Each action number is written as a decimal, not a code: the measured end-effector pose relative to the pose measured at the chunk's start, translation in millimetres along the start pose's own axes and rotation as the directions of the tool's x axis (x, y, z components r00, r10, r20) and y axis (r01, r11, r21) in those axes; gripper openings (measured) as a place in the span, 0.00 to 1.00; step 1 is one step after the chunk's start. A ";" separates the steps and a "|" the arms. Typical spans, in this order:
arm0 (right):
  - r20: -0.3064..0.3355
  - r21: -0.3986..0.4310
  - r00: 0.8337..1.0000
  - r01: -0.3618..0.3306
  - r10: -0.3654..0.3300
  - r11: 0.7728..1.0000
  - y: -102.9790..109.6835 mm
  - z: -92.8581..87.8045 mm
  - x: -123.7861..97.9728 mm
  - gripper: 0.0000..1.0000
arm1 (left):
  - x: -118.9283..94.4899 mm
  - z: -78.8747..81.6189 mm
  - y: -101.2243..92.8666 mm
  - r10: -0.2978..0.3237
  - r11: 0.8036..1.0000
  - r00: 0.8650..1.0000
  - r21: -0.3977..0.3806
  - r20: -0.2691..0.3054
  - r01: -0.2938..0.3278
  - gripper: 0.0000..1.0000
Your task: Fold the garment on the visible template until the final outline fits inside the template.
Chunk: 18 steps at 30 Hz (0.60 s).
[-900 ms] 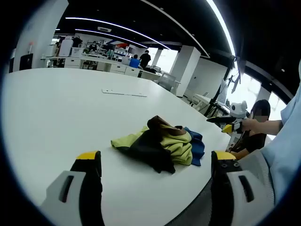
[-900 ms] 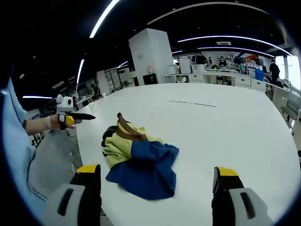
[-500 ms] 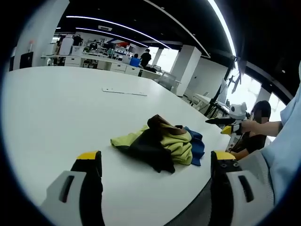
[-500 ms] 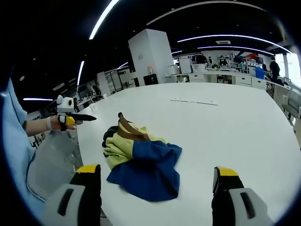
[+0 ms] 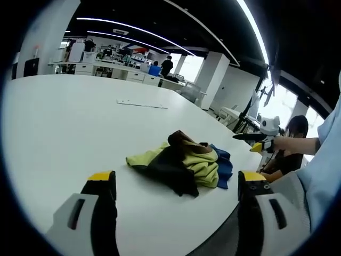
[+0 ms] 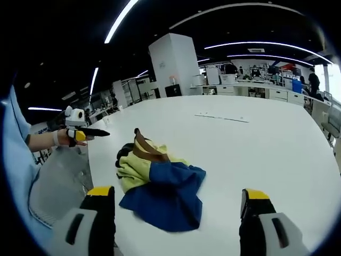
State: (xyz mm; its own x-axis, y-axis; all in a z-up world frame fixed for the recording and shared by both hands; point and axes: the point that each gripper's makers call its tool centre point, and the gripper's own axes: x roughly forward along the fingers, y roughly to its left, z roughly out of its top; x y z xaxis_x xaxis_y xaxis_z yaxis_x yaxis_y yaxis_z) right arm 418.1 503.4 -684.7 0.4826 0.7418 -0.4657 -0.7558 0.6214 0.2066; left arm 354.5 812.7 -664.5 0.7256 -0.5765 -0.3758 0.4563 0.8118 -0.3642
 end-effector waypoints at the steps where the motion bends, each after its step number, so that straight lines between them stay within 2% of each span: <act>1: 0.005 -0.003 1.000 -0.001 0.001 1.000 0.3 1.6 0.2 0.99 | -0.2 -0.6 -0.6 -0.002 1.000 1.000 -0.001 -0.002 0.002 0.92; 6: 0.015 -0.005 1.000 -0.006 0.006 1.000 1.9 5.9 2.6 0.99 | -2.2 -1.4 -1.5 -0.002 1.000 1.000 0.002 -0.007 0.002 0.91; 18: -0.016 -0.011 0.999 -0.036 0.036 0.999 8.3 -0.6 9.0 0.99 | -4.1 -0.6 -2.4 -0.005 1.000 1.000 -0.010 0.000 0.005 0.90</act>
State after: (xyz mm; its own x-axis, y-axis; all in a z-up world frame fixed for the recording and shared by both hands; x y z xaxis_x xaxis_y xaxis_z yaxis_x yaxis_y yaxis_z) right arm 415.9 515.0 -687.8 0.4482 0.7595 -0.4714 -0.7773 0.5916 0.2141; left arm 350.1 813.0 -662.6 0.7231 -0.5808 -0.3738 0.4552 0.8078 -0.3746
